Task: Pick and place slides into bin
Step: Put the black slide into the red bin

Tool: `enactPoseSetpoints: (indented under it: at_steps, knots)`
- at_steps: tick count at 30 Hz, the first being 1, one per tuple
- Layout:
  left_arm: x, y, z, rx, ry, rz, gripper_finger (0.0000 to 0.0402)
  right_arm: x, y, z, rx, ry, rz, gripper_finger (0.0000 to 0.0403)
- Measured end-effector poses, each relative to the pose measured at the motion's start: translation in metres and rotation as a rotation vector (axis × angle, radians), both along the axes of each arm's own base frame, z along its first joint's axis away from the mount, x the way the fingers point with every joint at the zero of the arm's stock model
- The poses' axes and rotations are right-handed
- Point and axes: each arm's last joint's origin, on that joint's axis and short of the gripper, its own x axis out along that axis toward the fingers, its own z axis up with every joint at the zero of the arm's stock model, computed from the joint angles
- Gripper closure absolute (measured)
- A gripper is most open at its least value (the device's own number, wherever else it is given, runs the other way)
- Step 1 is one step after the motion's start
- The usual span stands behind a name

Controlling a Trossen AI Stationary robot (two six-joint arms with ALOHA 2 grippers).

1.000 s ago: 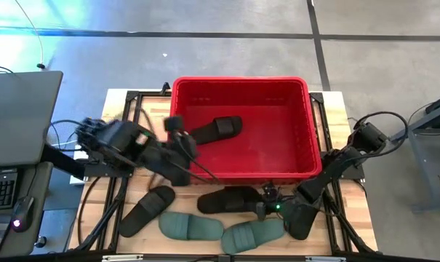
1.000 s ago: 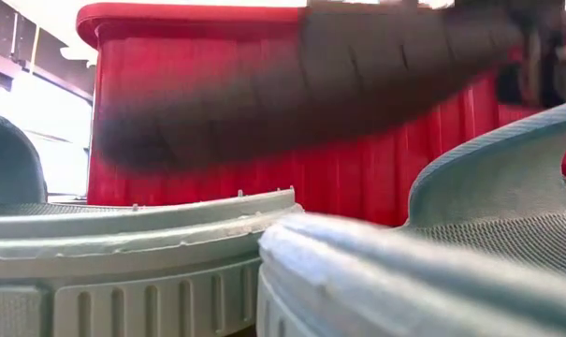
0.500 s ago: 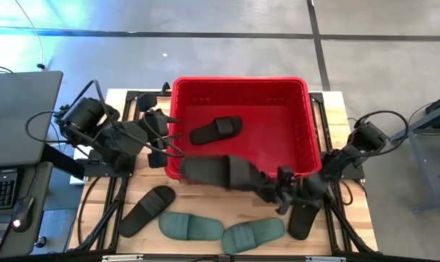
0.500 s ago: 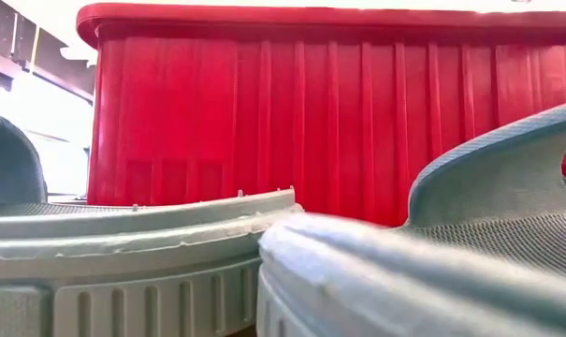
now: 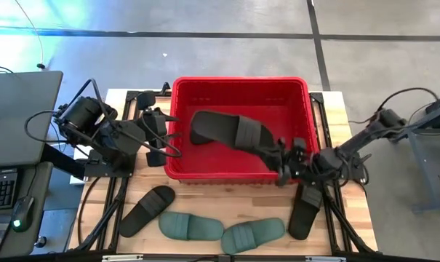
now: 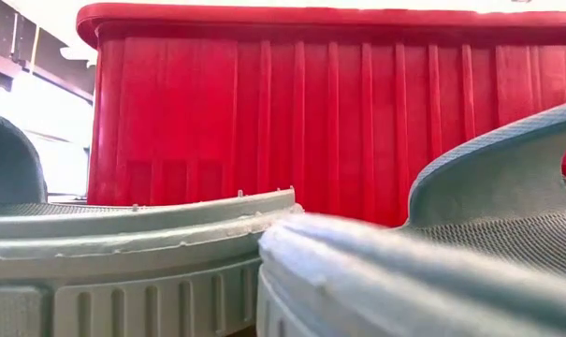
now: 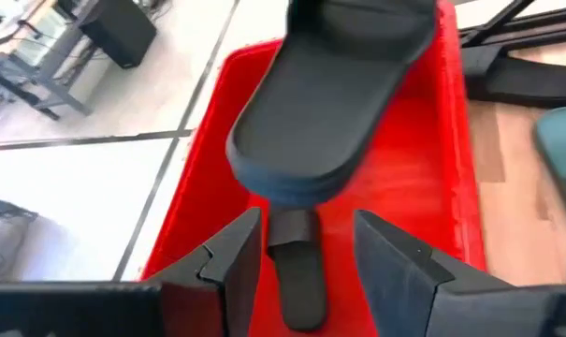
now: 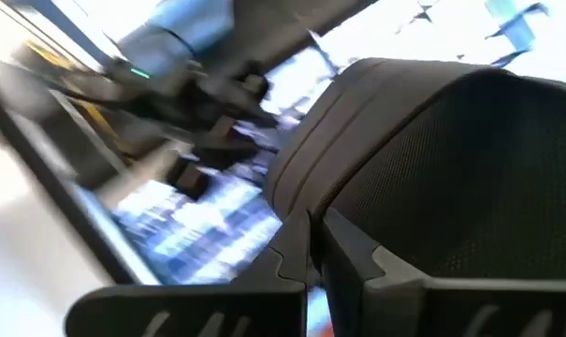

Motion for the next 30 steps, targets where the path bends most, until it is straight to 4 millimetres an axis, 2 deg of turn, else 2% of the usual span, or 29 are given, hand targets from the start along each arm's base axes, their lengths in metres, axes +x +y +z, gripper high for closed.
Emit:
enactPoseSetpoints:
  at_steps: [3, 8, 11, 17, 24, 30]
  knots:
    - [0.000, 0.000, 0.000, 0.010, -0.002, 0.010, 0.0247, -0.004, -0.017, 0.019, -0.031, 0.160, -0.095, 0.0403]
    - [0.001, 0.000, 0.000, 0.010, -0.002, 0.009, 0.0247, -0.010, -0.050, 0.044, 0.015, 0.345, -0.218, 0.0403]
    - [0.001, 0.000, 0.000, 0.010, -0.002, 0.009, 0.0247, -0.010, -0.070, 0.048, 0.007, 0.470, -0.244, 0.0403]
    - [0.001, 0.000, 0.000, 0.010, -0.001, 0.009, 0.0247, -0.003, -0.111, 0.029, 0.091, 0.580, -0.189, 0.0403]
    - [0.001, 0.000, 0.000, 0.026, 0.010, -0.003, 0.0247, 0.009, -0.156, -0.006, 0.171, 0.635, -0.201, 0.0403]
    - [0.001, 0.000, 0.000, 0.029, 0.002, 0.008, 0.0247, 0.020, -0.191, -0.042, 0.249, 0.711, -0.113, 0.0403]
